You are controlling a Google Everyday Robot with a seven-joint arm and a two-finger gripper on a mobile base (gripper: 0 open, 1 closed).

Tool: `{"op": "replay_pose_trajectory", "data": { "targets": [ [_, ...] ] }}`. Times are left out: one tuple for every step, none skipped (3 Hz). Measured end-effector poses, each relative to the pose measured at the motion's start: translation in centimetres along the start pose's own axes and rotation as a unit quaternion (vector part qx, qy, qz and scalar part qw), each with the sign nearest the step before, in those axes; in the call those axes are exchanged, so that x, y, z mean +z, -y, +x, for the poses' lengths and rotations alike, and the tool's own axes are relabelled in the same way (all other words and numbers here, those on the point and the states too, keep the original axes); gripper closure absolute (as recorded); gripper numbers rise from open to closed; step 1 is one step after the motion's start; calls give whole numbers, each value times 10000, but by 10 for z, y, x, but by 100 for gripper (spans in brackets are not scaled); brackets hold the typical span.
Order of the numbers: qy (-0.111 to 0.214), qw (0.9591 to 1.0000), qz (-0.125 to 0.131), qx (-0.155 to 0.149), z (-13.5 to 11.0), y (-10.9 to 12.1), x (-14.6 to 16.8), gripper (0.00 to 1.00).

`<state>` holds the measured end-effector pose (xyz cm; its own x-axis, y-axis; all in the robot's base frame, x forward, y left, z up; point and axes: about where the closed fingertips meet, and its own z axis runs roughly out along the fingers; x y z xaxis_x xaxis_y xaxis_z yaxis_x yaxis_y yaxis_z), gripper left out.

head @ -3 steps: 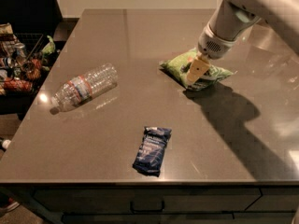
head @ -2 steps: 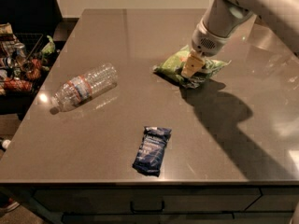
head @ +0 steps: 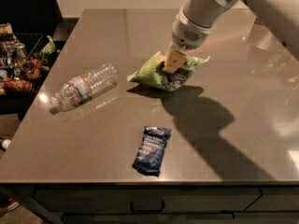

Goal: Move green jalapeno chip bag near water bottle

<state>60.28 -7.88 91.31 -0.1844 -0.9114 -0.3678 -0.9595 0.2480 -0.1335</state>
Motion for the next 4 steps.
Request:
{"op": "replay_pose_trajectory", "data": {
  "targets": [
    [103,9983,-230,-522,-29,-17,3,100],
    [117,9956,-390,-849,-46,-25,11,88],
    [112,9934,-497,-1028,-55,-28,17,64],
    [104,9918,-595,-1129,-58,-28,21,41]
  ]
}}
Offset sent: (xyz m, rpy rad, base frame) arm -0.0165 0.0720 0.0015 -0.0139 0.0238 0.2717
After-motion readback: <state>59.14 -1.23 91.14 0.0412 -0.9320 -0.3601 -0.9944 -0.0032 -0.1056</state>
